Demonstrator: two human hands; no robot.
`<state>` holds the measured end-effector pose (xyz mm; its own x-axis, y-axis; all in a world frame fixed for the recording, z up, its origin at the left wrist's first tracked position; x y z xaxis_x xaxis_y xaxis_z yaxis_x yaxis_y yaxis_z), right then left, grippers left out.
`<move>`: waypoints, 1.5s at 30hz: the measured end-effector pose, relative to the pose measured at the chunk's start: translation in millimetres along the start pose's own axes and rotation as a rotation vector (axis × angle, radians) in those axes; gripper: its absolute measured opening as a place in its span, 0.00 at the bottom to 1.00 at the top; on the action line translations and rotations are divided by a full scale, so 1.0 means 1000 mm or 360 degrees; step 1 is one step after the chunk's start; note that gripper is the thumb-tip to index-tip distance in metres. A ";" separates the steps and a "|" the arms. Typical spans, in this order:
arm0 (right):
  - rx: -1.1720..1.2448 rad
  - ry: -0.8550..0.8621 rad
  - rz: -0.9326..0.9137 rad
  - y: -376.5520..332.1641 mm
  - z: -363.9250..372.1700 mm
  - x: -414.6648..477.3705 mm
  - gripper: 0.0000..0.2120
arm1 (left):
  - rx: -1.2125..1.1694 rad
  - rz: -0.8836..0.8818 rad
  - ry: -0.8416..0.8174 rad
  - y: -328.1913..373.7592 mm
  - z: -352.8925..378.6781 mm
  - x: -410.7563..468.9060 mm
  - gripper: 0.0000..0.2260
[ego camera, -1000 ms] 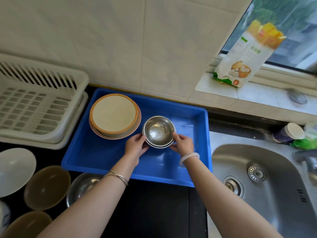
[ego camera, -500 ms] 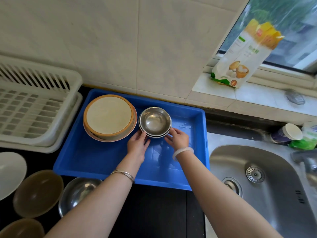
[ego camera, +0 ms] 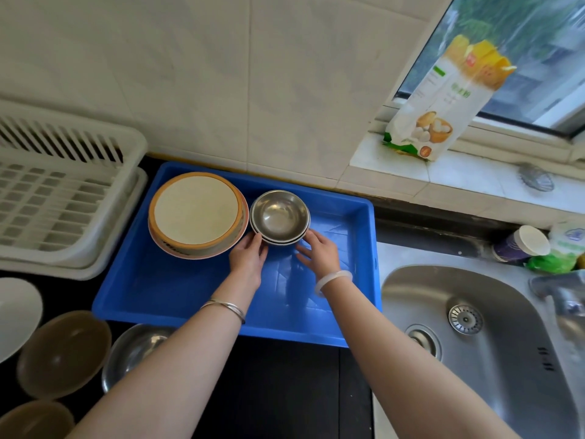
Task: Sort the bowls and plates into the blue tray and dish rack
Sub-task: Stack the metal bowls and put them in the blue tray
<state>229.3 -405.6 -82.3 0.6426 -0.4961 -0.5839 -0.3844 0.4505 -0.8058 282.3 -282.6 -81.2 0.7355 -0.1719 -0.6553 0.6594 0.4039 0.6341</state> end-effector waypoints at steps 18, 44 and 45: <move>-0.1071 -0.0529 -0.0447 0.042 0.036 -0.142 0.09 | 0.1426 0.0755 0.0243 0.013 -0.121 -0.131 0.08; -0.1091 -0.0430 -0.0056 0.120 0.087 -0.199 0.08 | 0.0874 0.0302 0.1106 -0.045 -0.316 -0.234 0.04; -0.1058 -0.0441 -0.0069 0.117 0.085 -0.201 0.08 | 0.0821 0.0302 0.1077 -0.046 -0.316 -0.233 0.04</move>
<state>111.4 -189.6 -50.8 0.7773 -0.2568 -0.5744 -0.6199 -0.1562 -0.7690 31.9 22.7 -87.4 0.6974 0.4941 -0.5191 0.6438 -0.1137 0.7567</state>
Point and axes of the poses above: each hand's wrist, its own x-axis towards the middle knuckle, its own z-axis out of the palm, y = z × x, the point moved 2 cm from there along x, towards the middle knuckle, and after that the axes turned 1 degree about -y, right-handed, at the moved point
